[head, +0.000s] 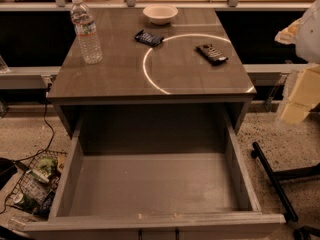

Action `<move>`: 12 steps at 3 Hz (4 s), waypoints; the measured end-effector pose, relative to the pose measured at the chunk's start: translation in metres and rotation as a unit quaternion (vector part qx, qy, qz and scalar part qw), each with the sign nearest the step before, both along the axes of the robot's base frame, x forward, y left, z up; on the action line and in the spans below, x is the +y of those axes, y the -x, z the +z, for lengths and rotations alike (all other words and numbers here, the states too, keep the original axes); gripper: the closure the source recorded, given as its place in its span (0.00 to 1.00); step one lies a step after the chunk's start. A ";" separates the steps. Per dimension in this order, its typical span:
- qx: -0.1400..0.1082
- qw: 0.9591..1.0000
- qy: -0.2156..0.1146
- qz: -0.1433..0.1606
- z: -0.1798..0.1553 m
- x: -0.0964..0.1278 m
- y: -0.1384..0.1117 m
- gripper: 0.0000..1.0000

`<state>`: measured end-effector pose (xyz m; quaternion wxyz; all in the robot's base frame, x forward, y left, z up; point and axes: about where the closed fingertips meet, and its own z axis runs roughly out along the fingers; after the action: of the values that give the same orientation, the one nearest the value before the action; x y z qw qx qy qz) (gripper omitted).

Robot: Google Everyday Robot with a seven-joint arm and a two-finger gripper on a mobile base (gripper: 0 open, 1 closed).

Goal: Place rxbar chocolate into top drawer

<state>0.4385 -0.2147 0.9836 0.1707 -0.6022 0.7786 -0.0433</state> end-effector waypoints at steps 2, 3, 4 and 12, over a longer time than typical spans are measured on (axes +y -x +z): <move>-0.035 0.999 -0.016 -0.016 0.004 -0.009 -0.022 0.00; -0.092 0.991 -0.074 -0.070 0.003 -0.037 -0.062 0.00; -0.150 0.969 -0.148 -0.130 0.006 -0.066 -0.106 0.00; -0.252 0.857 -0.404 -0.199 -0.043 -0.039 -0.306 0.00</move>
Offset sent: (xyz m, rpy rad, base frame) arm 0.0735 -0.0320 0.0096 0.1091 -0.2126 -0.1027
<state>0.7450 -0.2540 0.9402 0.5772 -0.2810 0.7613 0.0914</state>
